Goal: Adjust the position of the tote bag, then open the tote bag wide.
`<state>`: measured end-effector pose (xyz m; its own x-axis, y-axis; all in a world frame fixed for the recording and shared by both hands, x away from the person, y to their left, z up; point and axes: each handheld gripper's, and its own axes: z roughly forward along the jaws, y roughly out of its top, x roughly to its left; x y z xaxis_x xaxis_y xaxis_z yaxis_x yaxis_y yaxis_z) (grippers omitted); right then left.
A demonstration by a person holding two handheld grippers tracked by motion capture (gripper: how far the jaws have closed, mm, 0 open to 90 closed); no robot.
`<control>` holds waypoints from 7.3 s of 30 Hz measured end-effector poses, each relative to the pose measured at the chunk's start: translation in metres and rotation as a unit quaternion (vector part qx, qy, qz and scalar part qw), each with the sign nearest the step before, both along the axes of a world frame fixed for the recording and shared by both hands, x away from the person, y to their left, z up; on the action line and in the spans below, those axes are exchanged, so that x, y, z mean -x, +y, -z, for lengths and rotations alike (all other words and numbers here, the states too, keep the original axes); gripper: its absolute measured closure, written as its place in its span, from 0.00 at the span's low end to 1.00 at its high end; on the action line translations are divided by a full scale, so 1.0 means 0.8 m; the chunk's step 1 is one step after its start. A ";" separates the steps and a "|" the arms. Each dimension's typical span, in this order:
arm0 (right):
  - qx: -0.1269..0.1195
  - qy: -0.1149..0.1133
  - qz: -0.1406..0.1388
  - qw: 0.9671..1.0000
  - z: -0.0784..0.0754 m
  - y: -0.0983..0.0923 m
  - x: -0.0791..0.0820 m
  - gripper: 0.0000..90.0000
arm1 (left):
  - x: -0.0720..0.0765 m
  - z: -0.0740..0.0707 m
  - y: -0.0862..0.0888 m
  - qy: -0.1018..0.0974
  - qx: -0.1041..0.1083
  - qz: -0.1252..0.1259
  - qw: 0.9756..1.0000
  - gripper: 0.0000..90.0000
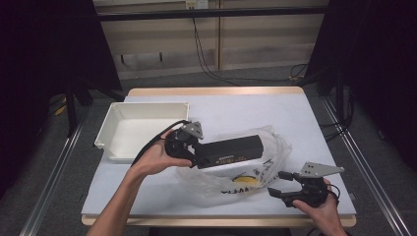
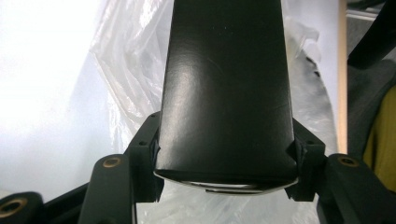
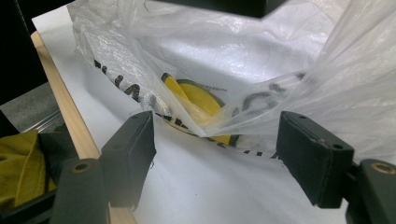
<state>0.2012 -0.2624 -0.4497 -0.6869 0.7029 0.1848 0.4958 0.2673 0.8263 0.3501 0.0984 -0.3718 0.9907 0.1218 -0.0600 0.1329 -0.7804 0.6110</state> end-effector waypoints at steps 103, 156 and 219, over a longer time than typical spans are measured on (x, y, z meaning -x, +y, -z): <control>0.004 0.002 0.008 1.000 0.002 -0.002 0.001 0.29 | -0.130 0.002 0.269 -0.068 0.019 -0.131 0.989 0.48; 0.003 0.004 0.005 1.000 0.003 -0.003 0.002 0.28 | -0.165 0.064 0.246 -0.027 -0.048 -0.088 0.995 0.47; 0.007 0.000 0.005 1.000 0.001 -0.001 0.003 0.27 | -0.044 0.038 0.279 -0.037 0.055 -0.441 0.895 0.73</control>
<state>0.1986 -0.2629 -0.4508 -0.6801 0.7117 0.1760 0.4991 0.2737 0.8222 0.3856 0.3220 -0.4025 0.5134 0.8562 -0.0575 0.6235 -0.3262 0.7105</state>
